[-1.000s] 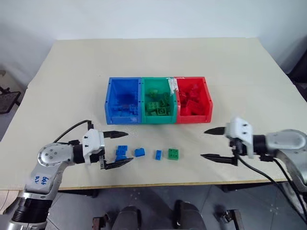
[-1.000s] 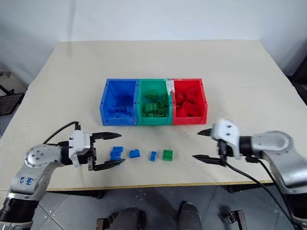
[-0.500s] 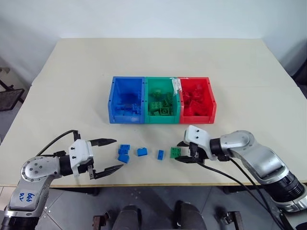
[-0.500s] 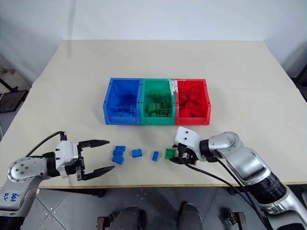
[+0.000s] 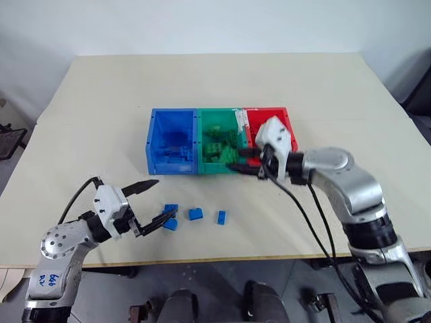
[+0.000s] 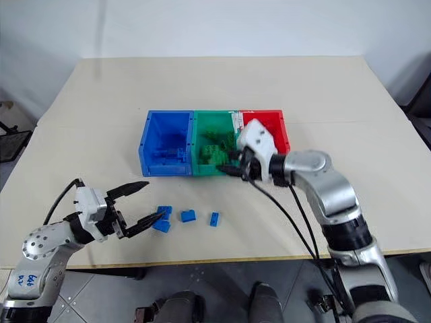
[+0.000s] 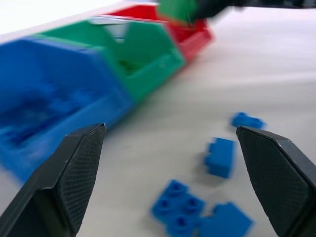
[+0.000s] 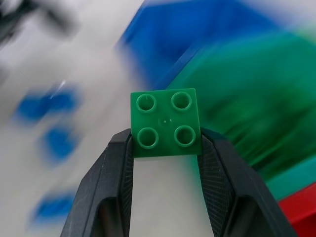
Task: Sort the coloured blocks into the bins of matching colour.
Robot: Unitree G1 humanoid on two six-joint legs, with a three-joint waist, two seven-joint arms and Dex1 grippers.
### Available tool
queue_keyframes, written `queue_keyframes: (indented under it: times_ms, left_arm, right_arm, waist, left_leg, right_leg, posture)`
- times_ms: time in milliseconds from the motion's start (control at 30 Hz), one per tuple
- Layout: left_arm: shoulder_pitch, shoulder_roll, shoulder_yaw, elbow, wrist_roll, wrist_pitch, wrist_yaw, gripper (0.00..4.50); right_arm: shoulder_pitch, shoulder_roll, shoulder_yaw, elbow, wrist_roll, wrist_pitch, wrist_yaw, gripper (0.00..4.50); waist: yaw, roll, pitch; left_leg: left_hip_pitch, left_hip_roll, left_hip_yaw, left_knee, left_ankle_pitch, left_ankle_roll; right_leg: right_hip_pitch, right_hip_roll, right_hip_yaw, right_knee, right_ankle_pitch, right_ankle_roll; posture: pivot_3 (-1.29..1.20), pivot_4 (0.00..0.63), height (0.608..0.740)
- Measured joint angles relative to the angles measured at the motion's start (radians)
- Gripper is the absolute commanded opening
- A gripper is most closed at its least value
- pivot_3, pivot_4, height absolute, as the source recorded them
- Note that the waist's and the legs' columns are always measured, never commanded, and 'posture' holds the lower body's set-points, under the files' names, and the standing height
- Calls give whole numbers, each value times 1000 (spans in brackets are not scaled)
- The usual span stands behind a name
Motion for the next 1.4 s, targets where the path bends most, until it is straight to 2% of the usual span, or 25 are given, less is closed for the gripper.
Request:
queue_keyframes:
  times_ms: [67, 233, 367, 400, 567, 733, 800, 900, 967, 1167, 1300, 1400]
  left_arm:
    - [21, -2, 34, 3, -4, 8, 27, 4500]
    - [65, 3, 92, 3, -19, 22, 42, 4500]
    - [61, 42, 112, 7, -18, 53, 57, 4500]
    - [56, 45, 121, 9, -19, 54, 59, 4500]
    - [36, 53, 125, 48, -20, 55, 45, 4500]
    - [2, 83, 112, 96, -20, 50, -9, 4500]
    - [-31, 102, 73, 108, -14, 25, -62, 4500]
    - [-60, 110, 19, 115, -3, 12, -108, 4500]
    - [-79, 110, -25, 114, 2, 10, -136, 4500]
    - [-122, 116, -162, 77, 13, 9, -219, 4500]
    - [-144, 115, -175, 94, 25, -15, -231, 4500]
    - [-147, 119, -161, 128, 26, -30, -234, 4500]
  right_arm:
    - [-57, 47, 1, 109, -42, -48, -52, 1453]
    - [-139, 101, 4, 296, -100, -163, -75, 3098]
    - [-133, 104, 0, 372, -104, -295, 1, 4368]
    - [-129, 100, -2, 372, -101, -310, 16, 4441]
    - [3, 6, -12, 293, -80, -429, 157, 4441]
    - [260, -125, -97, 106, 49, -473, 342, 4441]
    - [443, -224, -167, 15, 93, -496, 413, 4441]
    - [610, -322, -231, -8, 76, -578, 471, 4441]
    - [672, -342, -279, -22, 75, -607, 475, 4441]
    - [756, -343, -391, -4, 92, -625, 426, 4441]
    - [741, -345, -364, -53, 91, -575, 402, 4441]
    - [652, -351, -272, -165, 105, -399, 348, 4441]
  waist:
    - [-6, 0, 0]
    - [-11, 0, 0]
    - [-18, 0, 0]
    - [-21, 0, 0]
    - [-22, 0, 0]
    - [-15, 0, 0]
    - [5, 0, 0]
    - [7, 0, 0]
    - [3, 0, 0]
    - [7, 0, 0]
    - [7, 0, 0]
    - [0, 0, 0]
  left_leg:
    - [0, 0, 0, -1, 0, 0]
    - [0, 0, 0, -2, 0, 0]
    - [0, 0, 0, -2, 0, 0]
    - [0, 0, 0, -3, 0, 0]
    - [0, 0, 0, -4, 0, 0]
    - [0, 0, 0, -4, 0, 0]
    - [0, 0, 0, -4, 0, 0]
    - [1, 0, 5, -3, -1, 1]
    - [4, 1, 7, -3, -1, 1]
    - [5, 1, 9, -3, -1, 1]
    - [5, 1, 9, -2, -1, 1]
    - [5, 2, 10, -2, -1, 1]
  right_leg:
    - [0, 0, -1, 0, 0, 0]
    - [-1, 0, -2, 0, 0, 0]
    - [-1, 0, -3, 0, 0, 0]
    - [-1, 0, -3, 0, 0, 0]
    - [-1, 0, -4, -1, 0, 0]
    - [0, 0, -5, -3, 0, 0]
    - [1, -1, -5, -4, 0, 0]
    - [2, -1, -3, -6, 0, 0]
    - [3, -1, -2, -5, 0, -1]
    - [2, -1, 0, -5, 1, -1]
    - [2, -1, 0, -4, 1, -1]
    - [1, -1, 0, -4, 1, -2]
  posture:
    - [0, 150, 740]
    - [0, 150, 740]
    - [0, 150, 740]
    - [0, 150, 740]
    - [0, 150, 740]
    - [0, 150, 740]
    - [0, 150, 740]
    - [0, 150, 740]
    - [0, 150, 740]
    - [0, 150, 740]
    - [0, 150, 740]
    - [0, 150, 740]
